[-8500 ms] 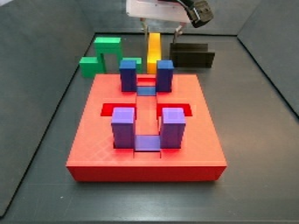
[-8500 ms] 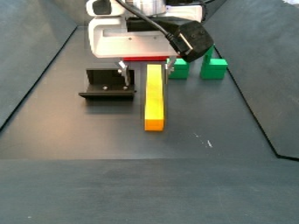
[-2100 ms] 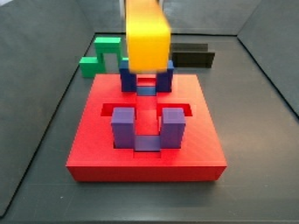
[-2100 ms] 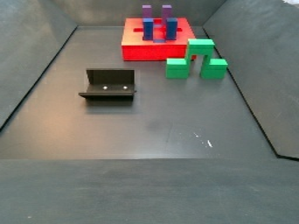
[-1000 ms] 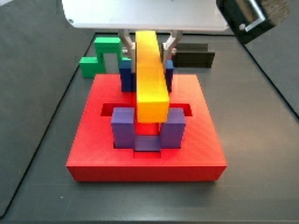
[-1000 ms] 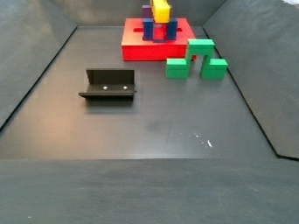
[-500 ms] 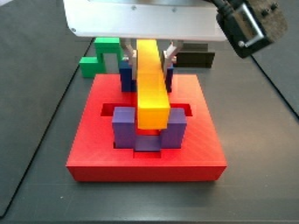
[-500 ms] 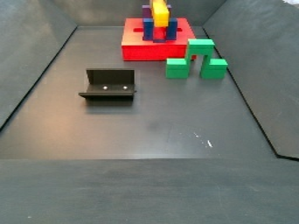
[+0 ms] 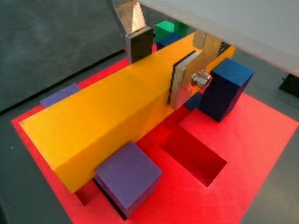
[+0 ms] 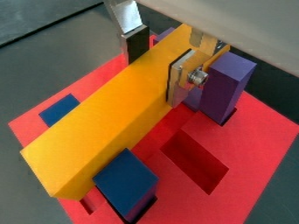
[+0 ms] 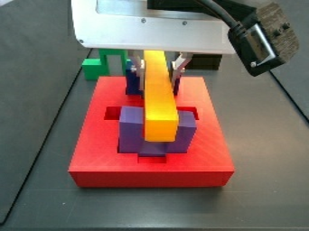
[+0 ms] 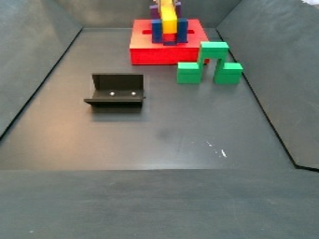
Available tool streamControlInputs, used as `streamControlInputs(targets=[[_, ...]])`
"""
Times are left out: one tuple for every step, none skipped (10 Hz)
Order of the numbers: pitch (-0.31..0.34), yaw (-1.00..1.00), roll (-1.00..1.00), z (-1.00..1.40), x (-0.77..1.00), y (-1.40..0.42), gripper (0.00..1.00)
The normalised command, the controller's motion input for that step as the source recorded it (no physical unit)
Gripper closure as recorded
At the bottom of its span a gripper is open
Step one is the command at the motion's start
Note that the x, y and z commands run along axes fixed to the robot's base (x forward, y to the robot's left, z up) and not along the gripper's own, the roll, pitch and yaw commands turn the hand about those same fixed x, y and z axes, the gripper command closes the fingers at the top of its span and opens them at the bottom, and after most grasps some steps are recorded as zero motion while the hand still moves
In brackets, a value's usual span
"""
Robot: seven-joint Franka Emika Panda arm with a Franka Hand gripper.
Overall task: Pick up the yellow object. Move up. Move to above the board. Insert the yellow object.
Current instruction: Insert the yellow object.
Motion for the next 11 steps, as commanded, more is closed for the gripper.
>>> streamControlInputs(targets=[[0.000, 0.00, 0.17, -0.13, 0.00, 0.00, 1.00], [0.000, 0.00, 0.08, -0.13, 0.00, 0.00, 1.00], [0.000, 0.00, 0.04, -0.18, -0.03, 0.00, 1.00], [0.000, -0.01, 0.06, -0.15, -0.03, 0.00, 1.00], [0.000, -0.05, 0.12, -0.13, -0.07, 0.00, 1.00], [0.000, -0.03, 0.18, -0.15, -0.05, 0.00, 1.00], [0.000, 0.00, 0.18, -0.15, -0.02, 0.00, 1.00], [0.000, 0.00, 0.28, -0.19, 0.00, 0.00, 1.00], [0.000, 0.00, 0.30, -0.19, 0.00, 0.00, 1.00], [0.000, 0.00, 0.33, -0.19, -0.01, 0.00, 1.00], [0.000, 0.00, 0.33, -0.20, 0.00, -0.03, 1.00]])
